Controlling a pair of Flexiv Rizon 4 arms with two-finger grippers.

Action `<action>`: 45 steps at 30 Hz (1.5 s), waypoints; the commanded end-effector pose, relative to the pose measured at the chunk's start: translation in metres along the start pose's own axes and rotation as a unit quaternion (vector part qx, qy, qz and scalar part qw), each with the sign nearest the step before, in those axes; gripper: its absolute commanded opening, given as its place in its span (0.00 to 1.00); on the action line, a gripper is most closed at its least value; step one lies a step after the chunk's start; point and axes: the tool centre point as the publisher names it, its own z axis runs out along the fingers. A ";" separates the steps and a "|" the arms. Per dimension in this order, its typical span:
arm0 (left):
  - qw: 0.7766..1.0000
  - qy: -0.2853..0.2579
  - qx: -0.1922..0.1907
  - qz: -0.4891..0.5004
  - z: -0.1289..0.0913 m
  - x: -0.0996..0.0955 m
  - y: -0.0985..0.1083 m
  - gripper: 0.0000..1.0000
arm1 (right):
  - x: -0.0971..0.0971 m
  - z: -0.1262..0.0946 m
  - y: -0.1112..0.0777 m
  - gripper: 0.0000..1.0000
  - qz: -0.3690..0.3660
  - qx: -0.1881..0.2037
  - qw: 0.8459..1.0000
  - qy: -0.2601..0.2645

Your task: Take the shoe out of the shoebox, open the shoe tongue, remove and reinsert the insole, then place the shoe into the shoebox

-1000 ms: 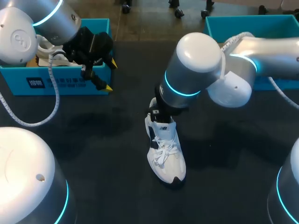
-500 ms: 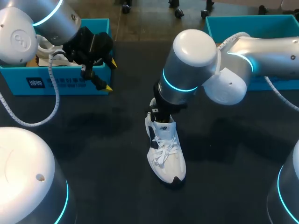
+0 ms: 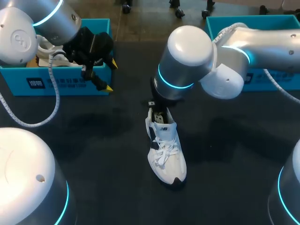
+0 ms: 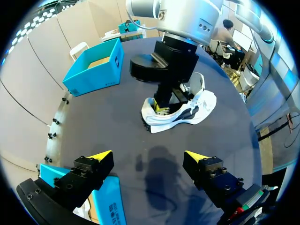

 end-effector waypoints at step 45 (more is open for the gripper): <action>1.000 0.000 -0.002 0.000 0.000 0.000 0.000 1.00 | -0.011 0.035 -0.039 0.00 0.004 0.114 0.991 -0.069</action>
